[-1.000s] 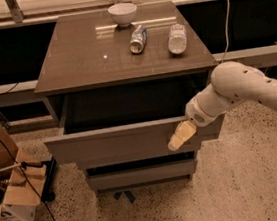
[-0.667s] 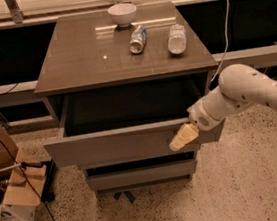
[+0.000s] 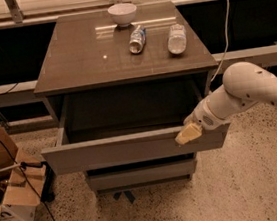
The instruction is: Open top drawer
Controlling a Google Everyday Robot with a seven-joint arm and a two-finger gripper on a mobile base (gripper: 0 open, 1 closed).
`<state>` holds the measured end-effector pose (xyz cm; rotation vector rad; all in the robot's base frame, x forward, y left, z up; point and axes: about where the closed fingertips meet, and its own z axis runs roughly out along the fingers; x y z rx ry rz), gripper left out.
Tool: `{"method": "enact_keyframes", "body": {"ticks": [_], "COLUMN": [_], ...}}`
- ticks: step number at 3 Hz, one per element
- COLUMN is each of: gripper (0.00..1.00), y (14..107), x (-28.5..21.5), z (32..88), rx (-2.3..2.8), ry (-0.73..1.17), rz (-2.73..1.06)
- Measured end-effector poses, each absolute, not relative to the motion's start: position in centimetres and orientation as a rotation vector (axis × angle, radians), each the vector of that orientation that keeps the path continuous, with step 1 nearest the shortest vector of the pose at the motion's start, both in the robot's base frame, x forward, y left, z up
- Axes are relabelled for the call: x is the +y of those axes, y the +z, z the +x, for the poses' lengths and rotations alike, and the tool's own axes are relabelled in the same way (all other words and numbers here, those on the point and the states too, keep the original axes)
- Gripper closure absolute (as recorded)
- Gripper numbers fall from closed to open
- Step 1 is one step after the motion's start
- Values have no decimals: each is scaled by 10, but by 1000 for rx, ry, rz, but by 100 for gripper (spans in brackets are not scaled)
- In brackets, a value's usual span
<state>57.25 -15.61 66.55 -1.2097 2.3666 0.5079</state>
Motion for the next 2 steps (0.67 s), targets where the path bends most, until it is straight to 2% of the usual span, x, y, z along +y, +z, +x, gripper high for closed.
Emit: {"method": "enact_keyframes", "body": {"ticks": [1,2], "gripper": [17,0], "y": [667,667], "x": [-156,-163], "z": [572,544], "rx": [2367,2399], "ry": [508,529], "rz": [-1210,-1149]}}
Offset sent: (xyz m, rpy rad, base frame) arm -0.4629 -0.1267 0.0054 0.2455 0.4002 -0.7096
